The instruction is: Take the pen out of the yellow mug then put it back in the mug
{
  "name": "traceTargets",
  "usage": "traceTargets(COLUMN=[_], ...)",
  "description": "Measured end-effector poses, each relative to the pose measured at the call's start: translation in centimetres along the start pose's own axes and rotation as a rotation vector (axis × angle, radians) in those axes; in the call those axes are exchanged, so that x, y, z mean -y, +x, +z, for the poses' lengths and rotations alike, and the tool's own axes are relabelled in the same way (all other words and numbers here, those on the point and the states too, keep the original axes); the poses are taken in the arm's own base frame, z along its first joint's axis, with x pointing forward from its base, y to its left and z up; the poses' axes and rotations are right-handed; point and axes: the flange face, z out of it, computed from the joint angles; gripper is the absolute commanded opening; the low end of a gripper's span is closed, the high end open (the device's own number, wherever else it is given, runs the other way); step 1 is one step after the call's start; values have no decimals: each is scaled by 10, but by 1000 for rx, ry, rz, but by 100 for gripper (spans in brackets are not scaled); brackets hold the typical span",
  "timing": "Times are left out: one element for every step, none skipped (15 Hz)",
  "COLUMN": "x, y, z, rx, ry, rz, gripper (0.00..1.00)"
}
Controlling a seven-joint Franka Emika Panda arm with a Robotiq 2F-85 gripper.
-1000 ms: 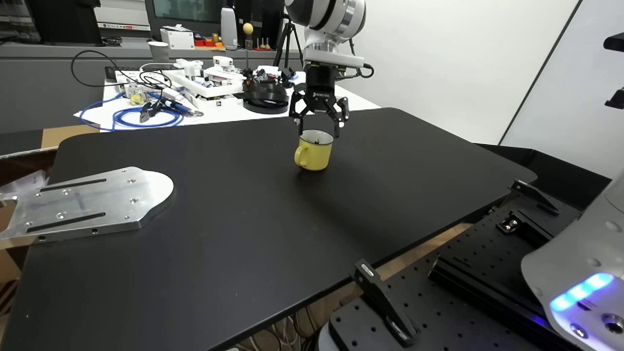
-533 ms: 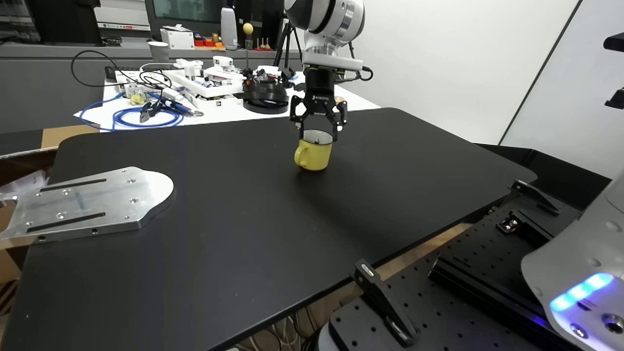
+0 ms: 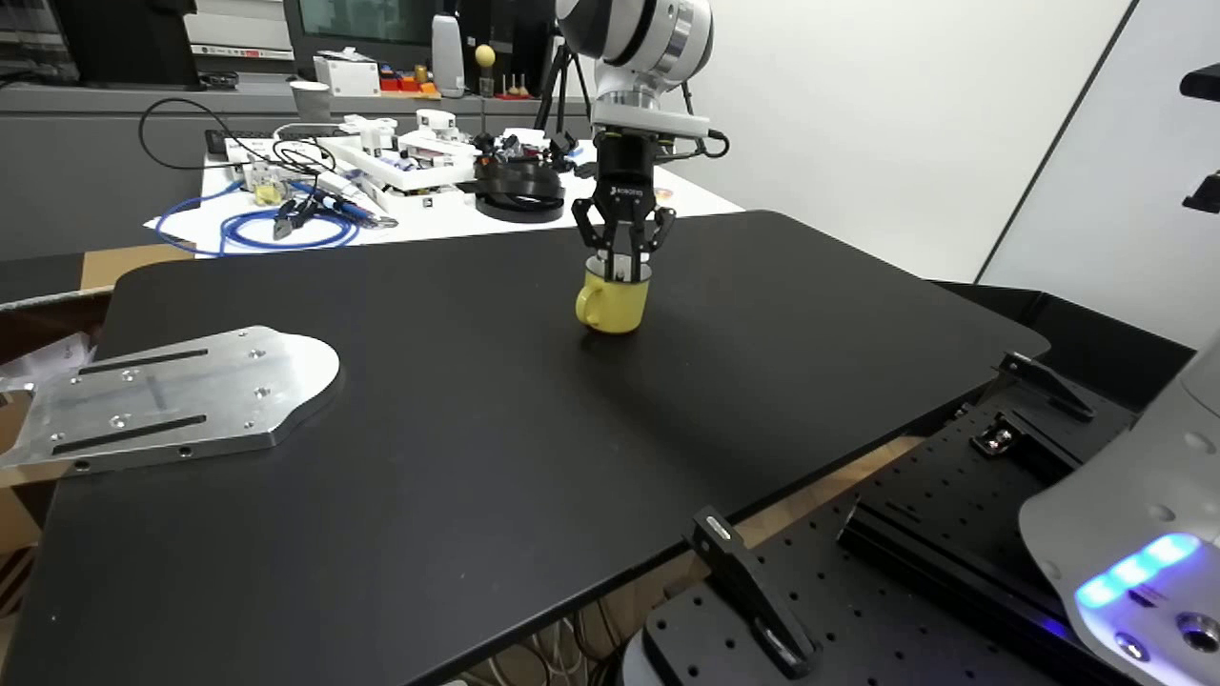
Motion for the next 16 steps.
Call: traceTargets(x=[0,0,0,0,1,2,3,4,5,6,6,5,3,1,-1,-4], y=[0,0,0,-1,-1,-3,-4,-7,-9,-11,-14,-17,-20,-23,-27,-31], z=[0,0,0,0,-1,-2,-4,-7,-12,-18,-25,-32,-40,-48,-57,-66], rx=[0,0,1,5,11,19,34,49,62,69,75,79,80,77,72,68], ry=[0,0,0,0,1,1,0,2,9,14,20,26,30,32,35,38], rz=[0,0,0,0,-1,-2,-4,-6,-7,-6,-4,-1,3,7,12,15], gripper=[0,0,1,3,3,3,3,3,3,3,3,3,3,3,3,3])
